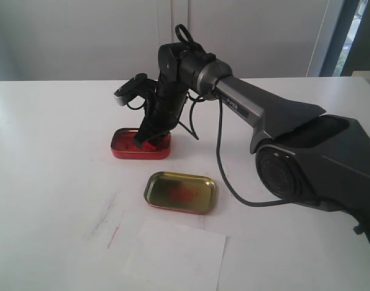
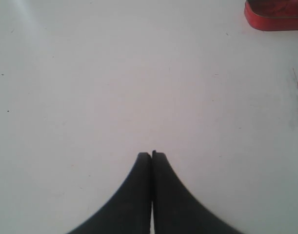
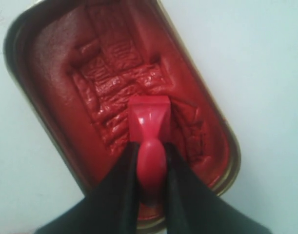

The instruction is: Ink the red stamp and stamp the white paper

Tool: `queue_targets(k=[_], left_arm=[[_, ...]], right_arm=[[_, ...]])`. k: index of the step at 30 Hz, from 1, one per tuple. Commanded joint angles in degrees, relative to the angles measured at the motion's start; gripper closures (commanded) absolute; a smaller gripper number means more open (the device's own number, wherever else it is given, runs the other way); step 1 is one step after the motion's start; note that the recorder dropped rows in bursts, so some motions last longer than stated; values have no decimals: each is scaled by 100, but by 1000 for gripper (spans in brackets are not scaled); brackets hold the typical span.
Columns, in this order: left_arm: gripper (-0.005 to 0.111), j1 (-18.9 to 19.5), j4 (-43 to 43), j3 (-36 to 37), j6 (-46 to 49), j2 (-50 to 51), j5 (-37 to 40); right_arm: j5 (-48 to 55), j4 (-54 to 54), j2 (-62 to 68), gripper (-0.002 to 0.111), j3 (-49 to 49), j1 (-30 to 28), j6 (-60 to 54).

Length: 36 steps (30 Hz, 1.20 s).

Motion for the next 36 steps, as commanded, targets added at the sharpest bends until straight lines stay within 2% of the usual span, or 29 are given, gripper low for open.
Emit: queue_targets(k=[1, 8, 13, 36], left_arm=[[107, 10, -9, 43, -25, -27, 51], [107, 10, -9, 43, -25, -27, 51], [107, 10, -9, 43, -25, -27, 51], [107, 10, -9, 43, -25, -27, 51]], right_arm=[[-63, -149, 244, 108, 141, -10, -69], [329, -185, 248, 108, 141, -10, -291], [329, -681, 160, 108, 141, -10, -345], [329, -681, -406, 108, 141, -10, -184]])
